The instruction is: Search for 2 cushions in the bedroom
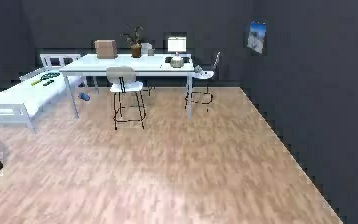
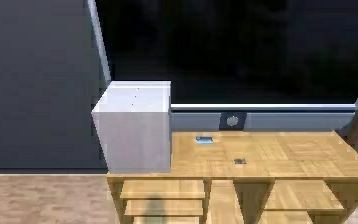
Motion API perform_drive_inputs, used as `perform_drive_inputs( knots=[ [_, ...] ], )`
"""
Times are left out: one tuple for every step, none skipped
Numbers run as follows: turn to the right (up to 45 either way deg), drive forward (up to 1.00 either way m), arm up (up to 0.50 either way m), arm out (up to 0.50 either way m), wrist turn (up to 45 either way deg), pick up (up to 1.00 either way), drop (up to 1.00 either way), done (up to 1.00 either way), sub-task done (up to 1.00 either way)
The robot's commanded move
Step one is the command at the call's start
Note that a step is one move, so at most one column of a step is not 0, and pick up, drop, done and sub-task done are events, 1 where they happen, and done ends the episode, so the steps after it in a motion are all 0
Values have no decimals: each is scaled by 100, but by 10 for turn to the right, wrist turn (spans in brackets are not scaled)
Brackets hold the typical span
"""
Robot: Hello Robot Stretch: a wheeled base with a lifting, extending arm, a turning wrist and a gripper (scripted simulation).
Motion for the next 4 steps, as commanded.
perform_drive_inputs(
  knots=[
    [450, 0, 0, 0, 0, 0, 0, 0, 0],
    [450, 0, 0, 0, 0, 0, 0, 0, 0],
    [450, 0, 0, 0, 0, 0, 0, 0, 0],
    [300, 0, 0, 0, 0, 0, 0, 0, 0]
  ],
)
